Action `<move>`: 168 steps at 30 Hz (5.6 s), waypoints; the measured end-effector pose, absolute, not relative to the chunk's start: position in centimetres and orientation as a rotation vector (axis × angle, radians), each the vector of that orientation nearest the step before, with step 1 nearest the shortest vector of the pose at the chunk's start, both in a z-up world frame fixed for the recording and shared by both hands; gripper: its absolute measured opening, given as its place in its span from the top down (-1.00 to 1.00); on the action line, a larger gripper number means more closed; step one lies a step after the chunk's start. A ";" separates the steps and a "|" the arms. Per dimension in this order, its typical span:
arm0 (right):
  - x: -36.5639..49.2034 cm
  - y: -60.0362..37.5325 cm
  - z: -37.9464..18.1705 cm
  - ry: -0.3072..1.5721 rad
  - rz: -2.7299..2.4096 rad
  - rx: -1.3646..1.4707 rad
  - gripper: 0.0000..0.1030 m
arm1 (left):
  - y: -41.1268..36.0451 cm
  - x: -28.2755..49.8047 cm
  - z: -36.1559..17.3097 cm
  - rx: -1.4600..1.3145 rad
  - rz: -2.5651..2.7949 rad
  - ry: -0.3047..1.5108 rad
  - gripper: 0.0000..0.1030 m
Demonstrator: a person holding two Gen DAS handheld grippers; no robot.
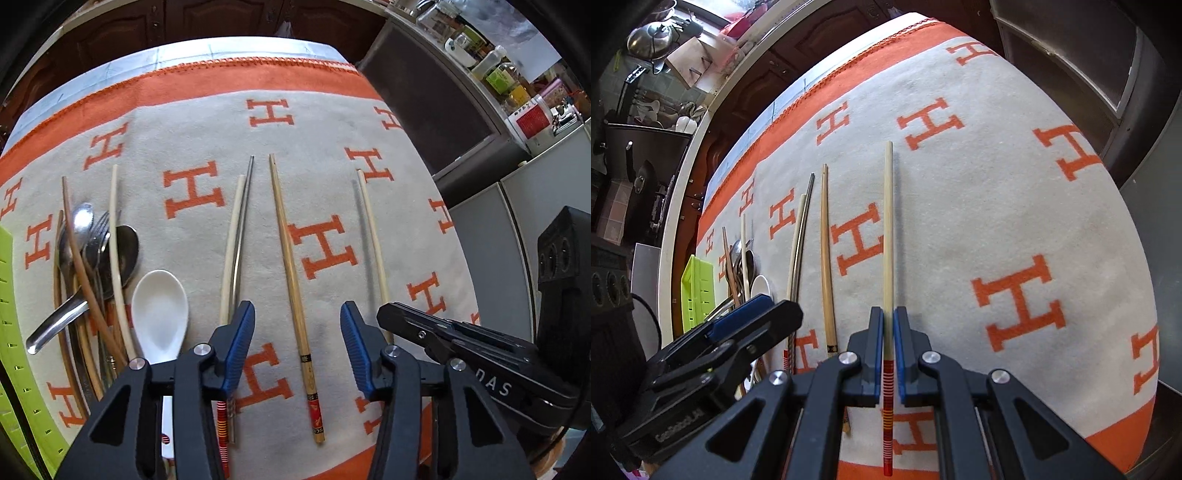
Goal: Organize utensils
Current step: 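Grasp a plain wooden chopstick with the left tool while the right tool grasps a red-tipped wooden chopstick, then lower both wooden chopsticks into the green tray and open both tools, then grasp a metal chopstick with the right tool while the left tool grasps a red-striped chopstick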
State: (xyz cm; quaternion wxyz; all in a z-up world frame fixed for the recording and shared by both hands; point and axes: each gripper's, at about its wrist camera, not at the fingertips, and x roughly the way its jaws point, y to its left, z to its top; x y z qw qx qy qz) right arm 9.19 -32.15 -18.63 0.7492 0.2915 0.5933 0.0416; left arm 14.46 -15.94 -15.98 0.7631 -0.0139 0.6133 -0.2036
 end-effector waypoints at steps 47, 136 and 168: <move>7.7 -14.7 -8.6 1.233 0.405 0.373 0.89 | 8.3 4.1 -6.2 -0.120 -0.109 1.029 0.91; 13.9 -22.8 -18.6 1.355 0.196 0.465 0.61 | -1.2 12.4 -12.7 -0.052 -0.248 1.215 -0.04; 14.5 -18.6 -18.5 1.329 0.044 0.148 0.85 | -1.2 11.7 -12.8 -0.099 -0.294 1.217 -0.04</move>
